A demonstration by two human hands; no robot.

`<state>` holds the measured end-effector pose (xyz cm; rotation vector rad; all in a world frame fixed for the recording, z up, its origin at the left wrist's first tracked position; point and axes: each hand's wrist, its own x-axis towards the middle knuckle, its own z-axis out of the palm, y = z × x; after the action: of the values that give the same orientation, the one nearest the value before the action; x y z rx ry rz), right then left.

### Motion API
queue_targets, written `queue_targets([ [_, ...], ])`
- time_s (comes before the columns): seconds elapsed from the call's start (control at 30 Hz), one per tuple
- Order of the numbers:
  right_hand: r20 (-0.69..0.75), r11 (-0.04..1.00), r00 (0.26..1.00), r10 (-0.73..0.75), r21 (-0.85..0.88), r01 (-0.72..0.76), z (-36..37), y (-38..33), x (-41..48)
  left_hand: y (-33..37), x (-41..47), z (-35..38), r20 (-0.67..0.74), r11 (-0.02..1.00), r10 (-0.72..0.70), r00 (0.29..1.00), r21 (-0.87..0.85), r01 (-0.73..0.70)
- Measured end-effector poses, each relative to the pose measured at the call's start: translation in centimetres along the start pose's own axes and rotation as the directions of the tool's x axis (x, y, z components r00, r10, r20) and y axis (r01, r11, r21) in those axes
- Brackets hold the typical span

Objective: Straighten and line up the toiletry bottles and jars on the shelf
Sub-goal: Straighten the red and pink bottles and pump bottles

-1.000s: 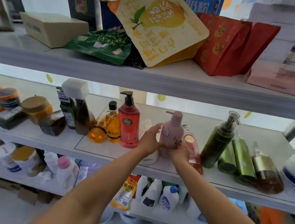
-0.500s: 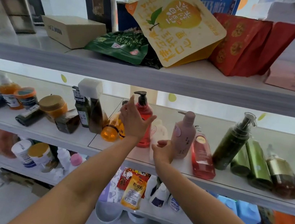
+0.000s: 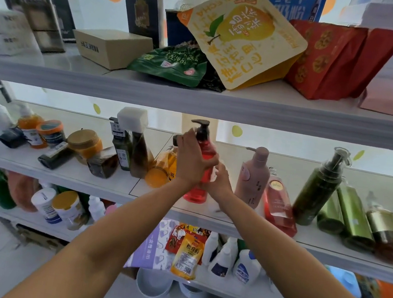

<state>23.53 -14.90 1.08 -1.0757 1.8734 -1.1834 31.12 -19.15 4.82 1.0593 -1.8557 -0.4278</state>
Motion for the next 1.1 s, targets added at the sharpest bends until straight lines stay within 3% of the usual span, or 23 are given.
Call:
queue_targets([
  [0.13, 0.023, 0.998, 0.999, -0.041, 0.045, 0.040, -0.7, -0.5, -0.7, 2.6, 0.4, -1.8, -0.010, 0.997, 0.049, 0.999, -0.052, -0.049],
  [0.4, 0.062, 0.983, 0.998, -0.004, 0.185, -0.008, -3.7, 1.2, -4.2, 3.4, -1.7, -0.2, 0.031, 0.996, 0.004, 1.000, -0.093, -0.001],
  [0.6, 0.006, 0.960, 0.995, 0.097, 0.265, -0.095, -6.4, 3.6, -7.4, 4.8, -3.9, 1.6, 0.153, 0.979, 0.139, 0.978, -0.170, -0.113],
  [0.73, -0.023, 0.942, 0.988, 0.155, 0.305, -0.141, -9.0, 5.7, -9.3, 5.1, -5.8, 1.9, 0.108, 0.974, 0.045, 0.993, -0.227, -0.020],
  [0.8, -0.038, 0.941, 0.984, 0.173, 0.302, -0.154, -10.5, 6.6, -10.0, 4.1, -6.8, 2.5, 0.103, 0.994, -0.041, 0.994, -0.095, 0.051],
  [0.9, -0.065, 0.939, 0.984, 0.165, 0.314, -0.137, -12.3, 7.6, -10.6, 2.1, -8.8, 3.7, 0.326, 0.981, -0.127, 0.937, 0.182, 0.070],
  [1.1, -0.094, 0.920, 0.977, 0.189, 0.366, -0.143, -13.2, 7.4, -10.8, 0.7, -10.6, 5.7, 0.631, 0.886, -0.148, 0.762, 0.427, -0.182],
])
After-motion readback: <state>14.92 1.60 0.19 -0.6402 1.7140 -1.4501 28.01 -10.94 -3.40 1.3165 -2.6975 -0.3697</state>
